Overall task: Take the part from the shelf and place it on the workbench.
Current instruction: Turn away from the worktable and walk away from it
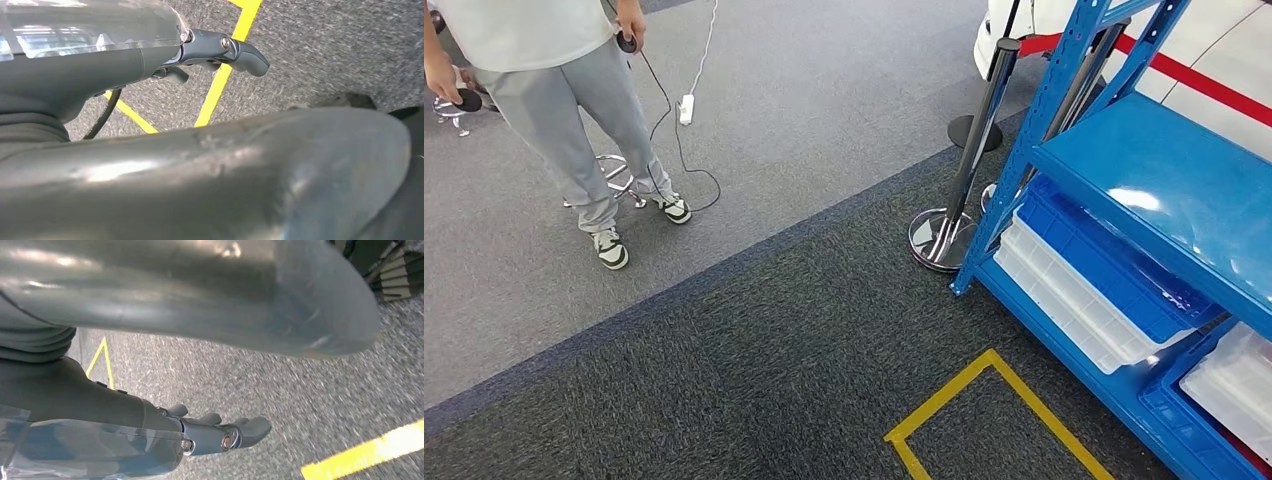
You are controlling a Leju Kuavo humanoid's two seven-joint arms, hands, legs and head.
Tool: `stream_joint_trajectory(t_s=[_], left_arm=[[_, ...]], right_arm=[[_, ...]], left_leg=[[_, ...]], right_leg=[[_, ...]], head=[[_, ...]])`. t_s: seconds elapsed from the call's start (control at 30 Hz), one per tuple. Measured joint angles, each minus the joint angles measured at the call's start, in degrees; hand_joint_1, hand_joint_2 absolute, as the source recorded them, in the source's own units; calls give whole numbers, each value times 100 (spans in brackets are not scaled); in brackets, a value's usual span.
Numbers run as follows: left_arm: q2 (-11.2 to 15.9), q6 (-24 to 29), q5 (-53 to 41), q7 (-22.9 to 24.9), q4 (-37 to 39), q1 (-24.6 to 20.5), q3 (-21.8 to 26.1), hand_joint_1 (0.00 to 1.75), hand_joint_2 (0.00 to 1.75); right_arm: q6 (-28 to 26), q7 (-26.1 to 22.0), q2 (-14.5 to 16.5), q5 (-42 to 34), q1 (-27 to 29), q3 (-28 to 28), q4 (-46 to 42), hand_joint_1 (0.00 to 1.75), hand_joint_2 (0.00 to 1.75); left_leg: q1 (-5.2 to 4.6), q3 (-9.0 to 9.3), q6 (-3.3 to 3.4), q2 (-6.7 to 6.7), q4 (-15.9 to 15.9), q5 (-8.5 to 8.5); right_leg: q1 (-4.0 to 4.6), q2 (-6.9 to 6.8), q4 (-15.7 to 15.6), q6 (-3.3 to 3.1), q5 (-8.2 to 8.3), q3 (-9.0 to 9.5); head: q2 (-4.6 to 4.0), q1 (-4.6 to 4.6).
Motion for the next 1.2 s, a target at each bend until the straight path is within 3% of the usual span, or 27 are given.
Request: stream_joint_trajectory(t_s=[0.07,0.1,0.2,0.23,0.27,0.3,0.37,0.43,0.53,0.6,0.63,0.7,0.73,0.77,0.8,0.83,0.9,0.97,1.1,1.13,1.2], left_arm=[[0,-5,-2,3,0,-8,-1,0,0],[0,-6,-3,4,0,-10,-1,0,0],[-1,-14,-7,4,0,-10,-3,0,0],[-1,-20,-16,4,0,-9,-3,0,0],[-1,-25,-26,3,0,-10,-3,0,0],[-1,-28,-38,0,0,-12,-5,0,0],[-4,-33,-60,-7,0,-17,-9,0,0],[-5,-34,-79,-12,0,-21,-11,0,0],[-3,-35,-89,-14,0,-36,-13,0,0],[0,-36,-89,-14,1,-44,-14,0,0],[2,-37,-89,-14,1,-44,-14,0,0],[3,-37,-90,-14,1,-40,-14,0,0],[3,-37,-90,-14,0,-39,-14,0,0],[3,-37,-90,-13,0,-37,-14,0,0],[3,-37,-90,-11,0,-35,-14,0,0],[3,-37,-90,-9,0,-33,-14,0,0],[5,-36,-90,-4,0,-35,-14,0,0],[8,-34,-90,-3,0,-41,-14,0,0],[10,-27,-90,3,0,-45,-14,0,0],[10,-24,-90,7,0,-46,-14,0,0],[9,-20,-90,10,0,-44,-15,0,0]], right_arm=[[7,1,-28,-1,4,-23,0,0,0],[9,-1,-43,-1,5,-35,0,0,0],[21,-5,-80,-9,4,-64,0,0,0],[23,-5,-90,-13,5,-71,0,0,0],[25,-5,-100,-17,8,-77,0,0,0],[25,-5,-111,-21,12,-85,0,0,0],[24,-5,-142,-23,16,-98,0,0,0],[23,-4,-161,-24,9,-109,0,0,0],[23,-3,-165,-24,2,-136,0,0,0],[23,-2,-168,-24,1,-154,0,0,0],[23,-2,-170,-24,0,-159,0,0,0],[23,1,-175,-24,2,-167,0,0,0],[23,3,-177,-24,3,-172,0,0,0],[24,7,-178,-24,5,-178,0,0,0],[25,10,-178,-23,6,-184,0,0,0],[29,14,-178,-23,6,-188,0,0,0],[41,15,-177,-21,2,-192,0,0,0],[52,15,-176,-19,-3,-193,0,0,0],[56,10,-182,-17,10,-202,0,0,0],[57,5,-185,-16,10,-205,0,0,0],[70,-5,-189,-15,7,-209,0,0,0]], left_leg=[[19,20,65,33,-61,50],[34,31,103,57,-99,83],[35,25,157,134,-134,126],[27,18,157,158,-126,124],[21,15,156,178,-116,117],[18,16,152,194,-102,107],[16,26,130,220,-64,73],[-3,28,80,243,-22,35],[-12,24,-1,270,-4,12],[0,-22,-66,240,132,-101],[9,-116,-101,212,353,-251],[42,-453,-153,169,1096,-651],[55,-623,-169,164,1461,-793],[63,-719,-178,163,1665,-828],[67,-710,-178,162,1645,-745],[69,-588,-167,157,1391,-562],[62,-192,-124,95,555,-166],[45,15,-78,32,57,-14],[44,28,59,80,-50,42],[56,32,102,104,-78,71],[55,17,149,152,-94,96]], right_leg=[[0,-2,36,71,-37,-17],[0,-26,158,96,-134,-70],[-19,-115,1157,145,-685,-528],[-24,-126,1467,158,-786,-673],[-29,-134,1579,168,-769,-729],[-36,-145,1472,172,-645,-673],[-45,-212,726,161,-267,-299],[-26,-275,123,115,-68,-9],[-11,-241,21,27,-45,17],[-31,-219,-9,-35,-20,20],[-44,-209,-23,-65,-6,19],[-44,-186,-24,-96,4,-4],[-41,-168,-22,-100,7,-14],[-39,-149,-19,-101,9,-19],[-39,-126,-16,-100,10,-17],[-39,-101,-12,-97,10,-11],[-33,-51,1,-73,11,-3],[-22,-14,14,-16,17,-17],[-41,-11,99,119,-44,-64],[-43,-40,256,139,-161,-135],[-52,-107,942,161,-566,-450]], head=[[0,5],[0,13],[0,36],[0,38],[0,37],[0,38],[0,38],[0,36],[0,32],[0,24],[0,17],[0,1],[0,2],[0,1],[0,2],[0,1],[0,2],[0,7],[0,16],[0,24],[0,45]])
